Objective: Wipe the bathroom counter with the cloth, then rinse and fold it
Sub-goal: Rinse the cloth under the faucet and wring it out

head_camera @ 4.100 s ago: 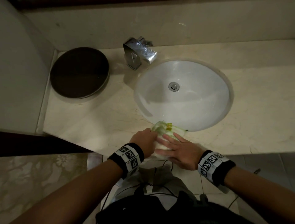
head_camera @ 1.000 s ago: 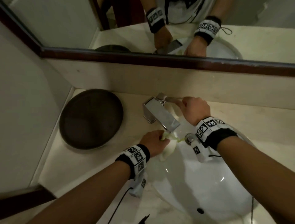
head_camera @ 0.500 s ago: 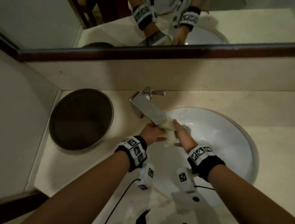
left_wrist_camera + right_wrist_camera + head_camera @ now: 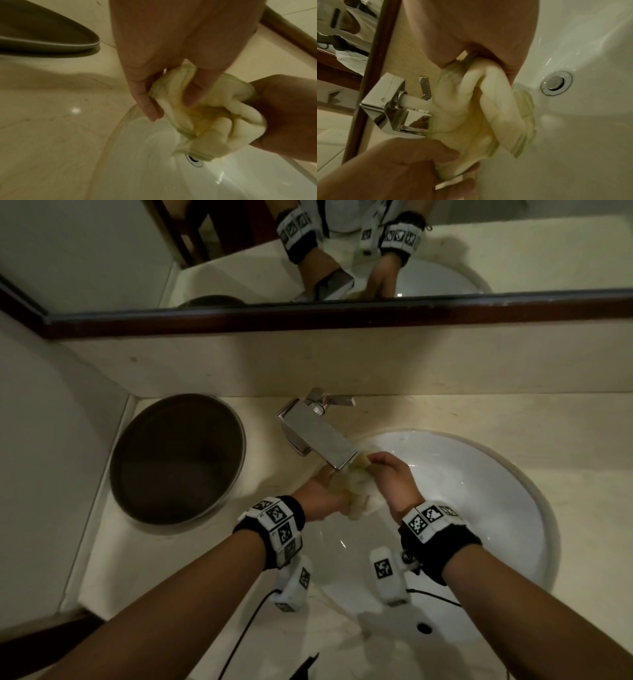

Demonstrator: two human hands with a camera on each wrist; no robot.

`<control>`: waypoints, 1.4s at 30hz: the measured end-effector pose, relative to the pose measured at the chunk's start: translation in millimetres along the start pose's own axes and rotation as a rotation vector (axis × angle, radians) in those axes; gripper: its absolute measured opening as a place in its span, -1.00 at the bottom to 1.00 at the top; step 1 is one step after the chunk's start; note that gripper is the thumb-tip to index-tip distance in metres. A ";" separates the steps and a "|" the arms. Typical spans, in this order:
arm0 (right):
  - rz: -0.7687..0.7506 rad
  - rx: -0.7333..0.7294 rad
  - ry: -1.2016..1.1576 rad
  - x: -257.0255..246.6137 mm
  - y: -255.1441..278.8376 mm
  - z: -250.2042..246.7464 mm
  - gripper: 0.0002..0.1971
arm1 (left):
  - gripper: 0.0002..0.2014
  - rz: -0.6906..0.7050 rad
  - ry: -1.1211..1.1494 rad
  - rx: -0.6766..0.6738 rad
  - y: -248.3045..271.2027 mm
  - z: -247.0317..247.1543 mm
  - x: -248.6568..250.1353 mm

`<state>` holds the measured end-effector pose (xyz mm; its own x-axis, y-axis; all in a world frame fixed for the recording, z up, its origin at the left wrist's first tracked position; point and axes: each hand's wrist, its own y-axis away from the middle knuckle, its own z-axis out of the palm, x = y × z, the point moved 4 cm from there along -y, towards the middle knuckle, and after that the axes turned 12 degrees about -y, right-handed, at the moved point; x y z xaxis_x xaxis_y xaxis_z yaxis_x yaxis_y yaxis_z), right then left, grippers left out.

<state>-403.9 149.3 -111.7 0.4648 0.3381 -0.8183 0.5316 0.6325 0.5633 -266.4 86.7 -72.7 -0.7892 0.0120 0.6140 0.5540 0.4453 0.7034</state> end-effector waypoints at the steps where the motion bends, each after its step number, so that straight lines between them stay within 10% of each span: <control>1: 0.010 -0.007 -0.029 1.4 0.1 1.4 -0.90 | -0.20 -0.034 0.036 -0.024 -1.4 4.6 -1.7; 10: 0.110 -0.099 -0.243 -0.9 -0.3 4.2 -0.87 | -0.64 0.016 0.187 -0.012 -15.8 13.1 -0.8; 15: 0.035 0.059 0.098 -2.2 -8.0 -4.3 -0.52 | -0.91 -0.029 -0.181 0.130 -24.7 11.1 1.8; 24: 0.147 0.023 0.095 9.0 -1.1 13.4 -0.34 | -0.52 0.103 -0.353 0.191 -20.4 18.6 13.6; 29: 0.140 0.049 0.001 3.7 -4.8 7.4 -0.86 | -0.43 0.067 -0.088 0.291 -26.2 19.0 -3.9; 35: 0.206 -0.016 -0.138 -2.4 4.7 8.8 -0.86 | -0.54 -0.003 0.170 -0.005 -29.8 15.4 -8.5; 42: 0.472 -0.053 -0.076 8.0 3.8 -4.5 -0.59 | -0.54 0.091 -0.399 0.292 -36.7 0.6 -12.9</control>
<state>-401.3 157.6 -116.6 0.6985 0.5461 -0.4624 0.2140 0.4572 0.8632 -276.7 70.8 -106.6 -0.8124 0.3790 0.4431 0.5733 0.6579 0.4884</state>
